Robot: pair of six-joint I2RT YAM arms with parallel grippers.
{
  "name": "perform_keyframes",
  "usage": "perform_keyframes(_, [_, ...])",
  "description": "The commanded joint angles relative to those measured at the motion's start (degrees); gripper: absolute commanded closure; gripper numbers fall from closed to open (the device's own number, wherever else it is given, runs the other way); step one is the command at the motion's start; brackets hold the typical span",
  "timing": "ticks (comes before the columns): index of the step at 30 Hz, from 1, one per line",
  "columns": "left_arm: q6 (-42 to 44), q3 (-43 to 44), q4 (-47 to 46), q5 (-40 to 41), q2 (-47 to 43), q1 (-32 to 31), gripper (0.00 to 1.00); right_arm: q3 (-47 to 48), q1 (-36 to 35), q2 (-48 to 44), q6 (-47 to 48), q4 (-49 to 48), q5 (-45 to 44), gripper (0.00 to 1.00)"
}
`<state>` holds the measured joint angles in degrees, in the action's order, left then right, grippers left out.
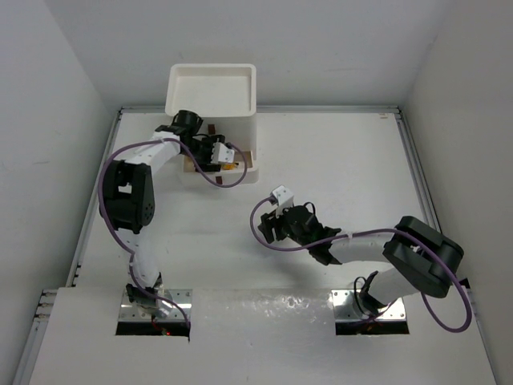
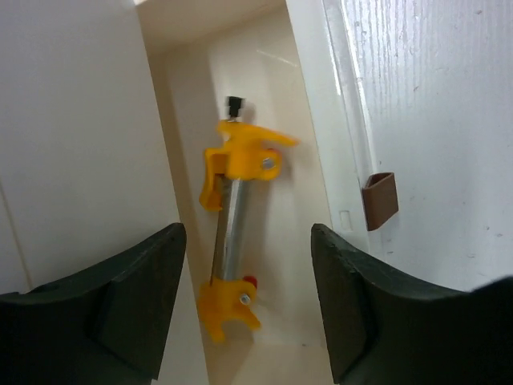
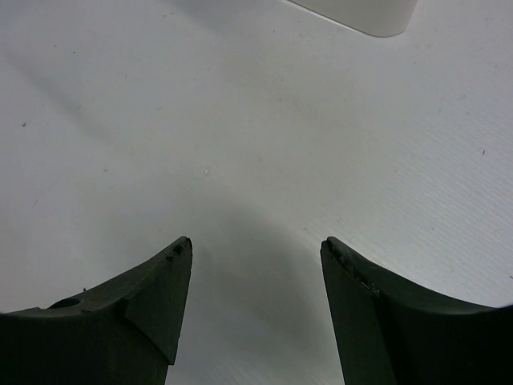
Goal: Sort the tools into containers
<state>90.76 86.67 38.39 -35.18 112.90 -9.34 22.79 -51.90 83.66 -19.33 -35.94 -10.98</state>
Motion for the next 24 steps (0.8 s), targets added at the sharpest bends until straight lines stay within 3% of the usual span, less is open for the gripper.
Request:
perform_keyframes(1, [0.4, -0.4, 1.5, -0.4, 2.9, -0.2, 0.36, 2.5, -0.4, 0.5, -0.4, -2.2, 1.1, 0.35])
perform_keyframes(12, [-4.0, -1.1, -1.1, -3.0, -2.1, -0.2, 0.36, 3.7, -0.5, 1.1, -0.5, -1.6, 1.8, 0.36])
perform_keyframes(15, [-5.9, -0.5, -2.0, -4.6, -4.6, -0.2, 0.40, 4.5, -0.5, 1.3, -0.8, -1.3, 1.9, 0.42])
perform_keyframes(16, [-8.6, -0.6, -3.7, -5.9, -6.1, -0.2, 0.44, 5.1, -0.5, 1.5, -0.9, -1.0, 1.9, 0.50])
perform_keyframes(19, [-17.3, -1.2, -8.1, -8.1, -8.8, -0.2, 0.55, 6.2, -0.6, 2.6, -1.0, -1.1, 2.4, 0.61])
perform_keyframes(21, [-26.8, -2.6, -14.7, -8.5, -12.2, -0.2, 0.60, 7.3, -1.0, 3.4, -1.5, -1.8, 1.9, 0.61])
perform_keyframes(24, [-38.8, -4.6, -22.7, -7.7, -16.9, -0.2, 0.59, 8.4, -1.7, 5.4, -2.5, -3.9, 0.7, 0.60])
